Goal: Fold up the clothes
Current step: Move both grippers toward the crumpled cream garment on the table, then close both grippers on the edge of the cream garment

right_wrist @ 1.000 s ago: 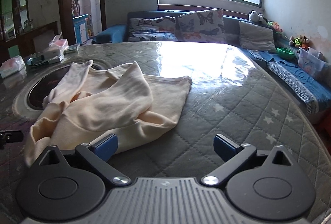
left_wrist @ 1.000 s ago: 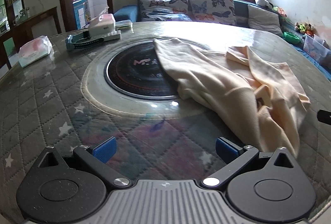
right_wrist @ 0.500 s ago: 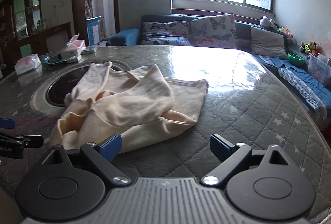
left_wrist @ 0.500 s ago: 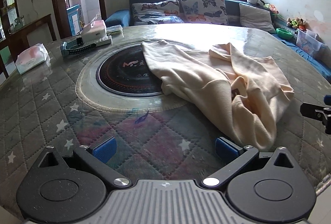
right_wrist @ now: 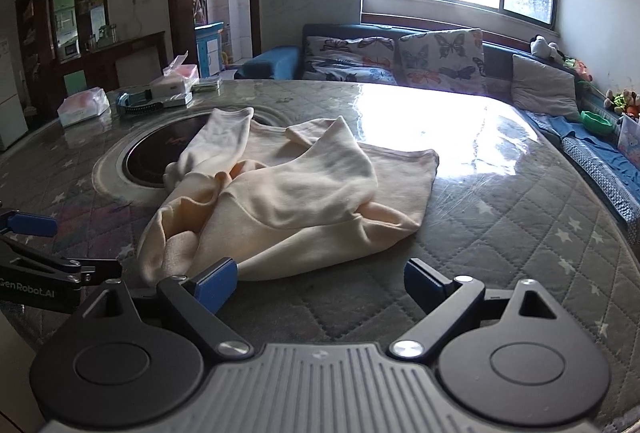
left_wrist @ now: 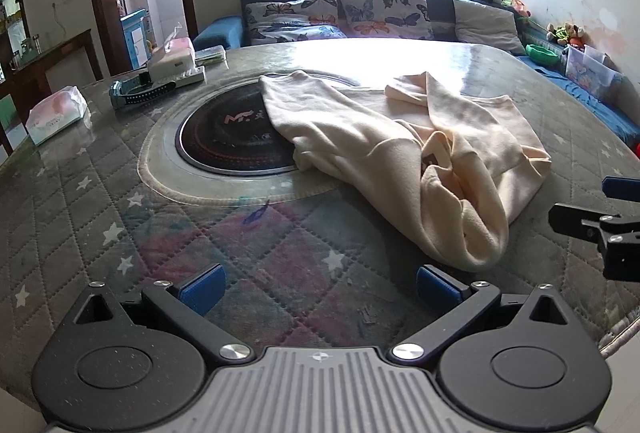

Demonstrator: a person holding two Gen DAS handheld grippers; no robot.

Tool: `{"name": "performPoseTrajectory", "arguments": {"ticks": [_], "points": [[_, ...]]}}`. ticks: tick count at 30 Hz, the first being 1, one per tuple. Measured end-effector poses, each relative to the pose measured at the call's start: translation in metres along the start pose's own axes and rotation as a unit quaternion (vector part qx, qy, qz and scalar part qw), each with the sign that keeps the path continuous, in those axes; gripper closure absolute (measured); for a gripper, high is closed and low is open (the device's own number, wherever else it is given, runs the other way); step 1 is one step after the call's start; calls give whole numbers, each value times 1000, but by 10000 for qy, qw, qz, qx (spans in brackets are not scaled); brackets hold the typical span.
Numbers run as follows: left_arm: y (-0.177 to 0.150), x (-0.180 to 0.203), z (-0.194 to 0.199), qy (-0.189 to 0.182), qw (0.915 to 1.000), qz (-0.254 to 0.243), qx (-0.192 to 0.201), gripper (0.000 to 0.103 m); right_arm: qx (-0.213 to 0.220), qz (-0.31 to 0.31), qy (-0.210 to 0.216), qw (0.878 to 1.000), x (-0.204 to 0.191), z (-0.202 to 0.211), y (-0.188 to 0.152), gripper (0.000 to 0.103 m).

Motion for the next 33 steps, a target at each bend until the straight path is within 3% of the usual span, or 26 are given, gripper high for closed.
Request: {"name": "performPoseTrajectory", "arguments": {"ticks": [33], "points": [[26,-2,-22,-154,9995,-131,-222,0,-175,120,463,9987,-16,-29,27,17]]}}
Point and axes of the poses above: each gripper's, at about its wrist camera, not at the fingertips, and z roughly against the way its jaws point, x to its right, y to its top, the point moved 1 cm from there along -z, roughly the way its jaws point, and after that the axes turned 1 degree about z, right-handed, at the moved point
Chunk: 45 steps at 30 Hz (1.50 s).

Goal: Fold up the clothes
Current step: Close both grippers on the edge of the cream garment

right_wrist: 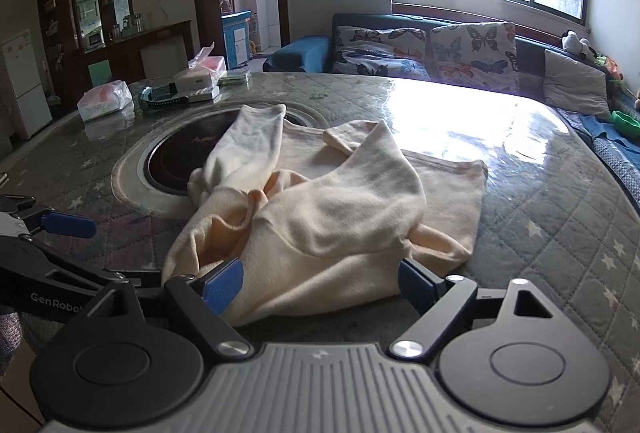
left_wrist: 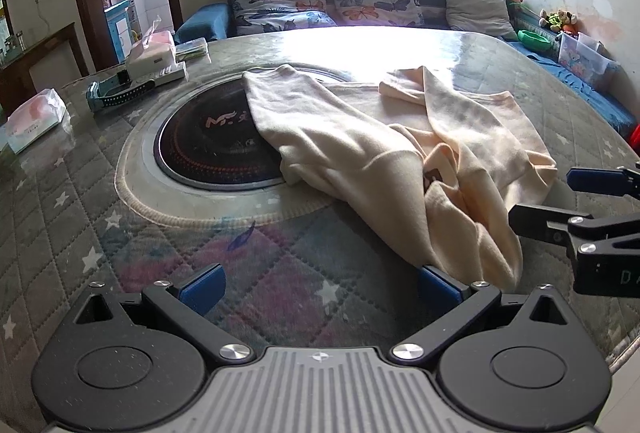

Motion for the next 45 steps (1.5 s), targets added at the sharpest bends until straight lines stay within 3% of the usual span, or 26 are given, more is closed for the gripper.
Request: {"name": "performPoseTrajectory", "arguments": {"ticks": [12,20,28,33,35,40,45], "points": [[39,-17,-13,115,9995,33,277,0,35,-215,-45,9998,32,-41,45,37],[84,-20,-41,144,9987,110,486,1,78,-364,-26,9993,54,-81,81,45],[129,-17,-81,169,9982,168,555,13,-8,-529,-56,9986,64,-134,107,59],[150,-12,-113,82,9988,220,428,21,-122,-663,-93,9977,72,-159,110,65],[157,-10,-125,27,9990,260,363,23,-163,-685,-86,9975,75,-167,111,71],[160,-8,-151,-29,9995,278,138,38,-143,-537,-79,9984,76,-172,109,84],[156,-11,-170,-52,9993,343,-118,74,-125,-454,-119,9988,78,-169,108,98]]}}
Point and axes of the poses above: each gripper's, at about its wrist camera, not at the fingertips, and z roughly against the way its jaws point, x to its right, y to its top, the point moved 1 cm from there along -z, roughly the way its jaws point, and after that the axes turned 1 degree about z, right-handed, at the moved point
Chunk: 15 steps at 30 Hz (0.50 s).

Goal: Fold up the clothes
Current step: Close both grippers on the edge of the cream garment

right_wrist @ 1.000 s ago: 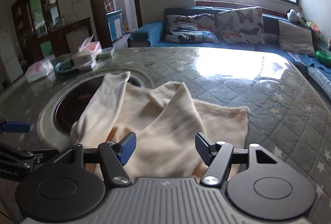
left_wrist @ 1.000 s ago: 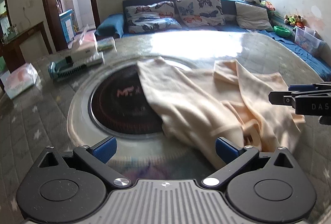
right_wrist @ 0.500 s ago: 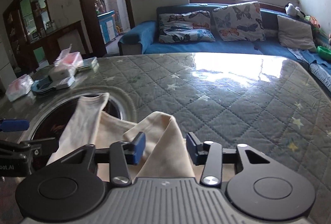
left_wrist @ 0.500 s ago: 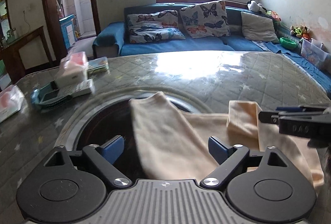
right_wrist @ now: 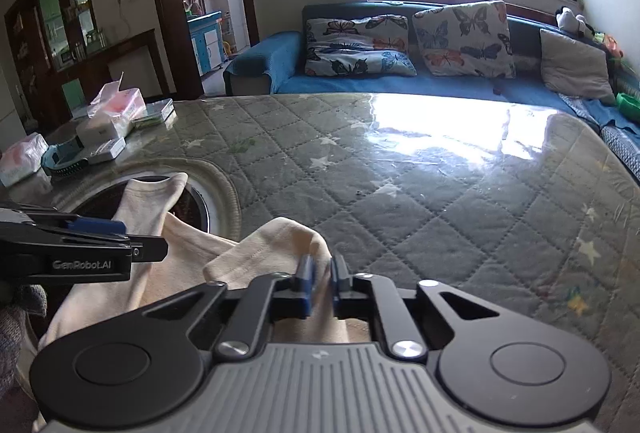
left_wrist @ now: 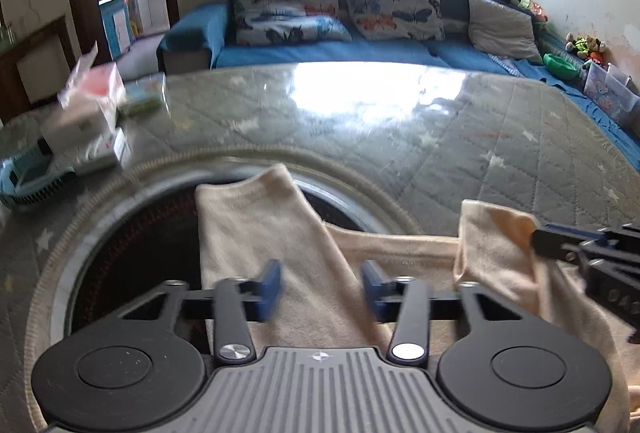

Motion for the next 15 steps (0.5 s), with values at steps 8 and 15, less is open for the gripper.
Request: {"name": "performPoseTrajectory", "arguments": {"ticks": [8,15], "points": [[-1,-9,10,-79,9997,113,189,93,393,23,-216,9990,5,29,-3,101],[0,-17,41,-186,9981,281,524,96,477,-146,-217,9985,18,55,-8,102]]}}
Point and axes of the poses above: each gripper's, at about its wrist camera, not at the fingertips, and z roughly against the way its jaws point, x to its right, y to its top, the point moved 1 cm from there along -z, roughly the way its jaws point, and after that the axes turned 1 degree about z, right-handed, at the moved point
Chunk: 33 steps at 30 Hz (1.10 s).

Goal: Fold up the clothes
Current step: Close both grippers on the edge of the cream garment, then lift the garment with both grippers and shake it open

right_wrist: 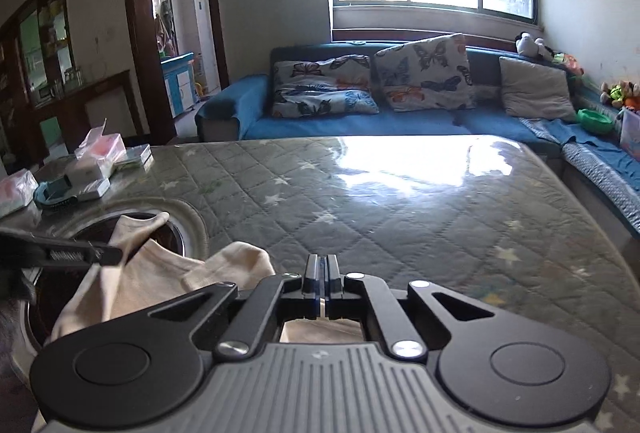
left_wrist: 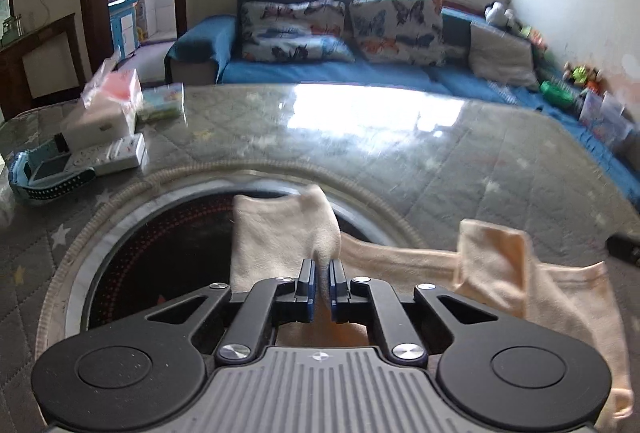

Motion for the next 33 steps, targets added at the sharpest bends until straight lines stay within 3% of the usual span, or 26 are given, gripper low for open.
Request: {"name": "performPoseTrajectory", "arguments": {"ticks": [7,10,15,17,18,25,33], "points": [[-7,-17,49,-92,9990,233,380,96,-207,-31,209,9996,-7,-10,-3,87],[-16,-30,70,-126,9981,382,461,96,-302,70,221,9993,-20,-32,-3,71],[-34,-48,98,-134,9965,626,540,97,-517,-22,287,9982,-25,-59,-2,72],[-40,-55,107,-104,9959,707,559,97,-544,-11,289,9981,-26,-62,-4,93],[-43,-58,111,-85,9955,745,577,97,-512,34,252,9984,-26,-60,-6,94],[-70,-88,137,20,9922,1097,587,97,208,-153,23,9997,-6,14,-9,97],[-103,-117,173,137,9880,1406,628,97,958,-668,-678,9908,43,128,-33,97]]}}
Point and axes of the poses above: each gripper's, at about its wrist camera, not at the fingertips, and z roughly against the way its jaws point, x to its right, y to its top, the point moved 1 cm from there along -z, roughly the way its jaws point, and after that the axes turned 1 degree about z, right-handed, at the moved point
